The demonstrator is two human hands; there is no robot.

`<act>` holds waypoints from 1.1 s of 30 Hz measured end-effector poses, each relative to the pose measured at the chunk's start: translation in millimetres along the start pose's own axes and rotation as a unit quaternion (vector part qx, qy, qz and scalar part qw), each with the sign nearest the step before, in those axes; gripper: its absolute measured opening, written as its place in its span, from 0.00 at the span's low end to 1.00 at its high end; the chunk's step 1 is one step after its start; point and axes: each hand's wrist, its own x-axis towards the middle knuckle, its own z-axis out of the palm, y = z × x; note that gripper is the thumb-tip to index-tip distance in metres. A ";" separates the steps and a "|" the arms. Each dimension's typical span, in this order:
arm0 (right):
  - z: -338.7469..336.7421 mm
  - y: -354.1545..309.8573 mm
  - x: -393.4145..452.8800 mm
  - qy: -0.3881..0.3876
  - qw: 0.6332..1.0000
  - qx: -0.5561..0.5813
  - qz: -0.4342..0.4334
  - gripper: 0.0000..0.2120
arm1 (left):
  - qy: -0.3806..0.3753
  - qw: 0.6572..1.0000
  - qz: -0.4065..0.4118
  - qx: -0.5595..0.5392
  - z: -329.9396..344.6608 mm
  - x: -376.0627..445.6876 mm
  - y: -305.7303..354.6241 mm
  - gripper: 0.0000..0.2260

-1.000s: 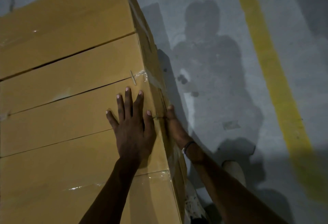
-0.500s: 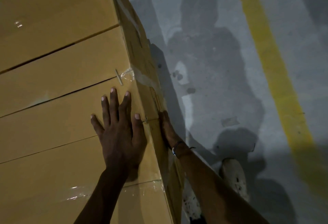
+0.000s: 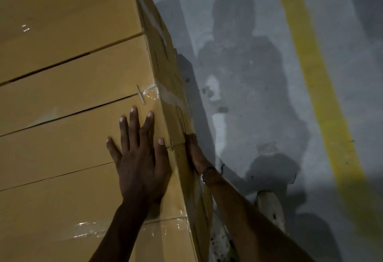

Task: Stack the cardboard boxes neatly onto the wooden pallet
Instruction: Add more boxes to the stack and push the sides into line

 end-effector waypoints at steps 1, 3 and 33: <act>1.9 4.9 3.8 0.000 1.000 -0.001 -0.001 0.53 | -0.001 1.000 0.000 0.000 0.1 0.4 -0.3 0.28; 6.0 -11.9 -8.5 -0.009 1.000 -0.013 -0.001 0.52 | -0.005 1.000 -0.001 0.001 0.0 1.3 -1.3 0.28; 9.7 -257.1 -130.8 0.098 0.980 -0.093 -0.147 0.31 | -0.045 0.997 0.016 -0.054 -56.1 66.7 -3.2 0.30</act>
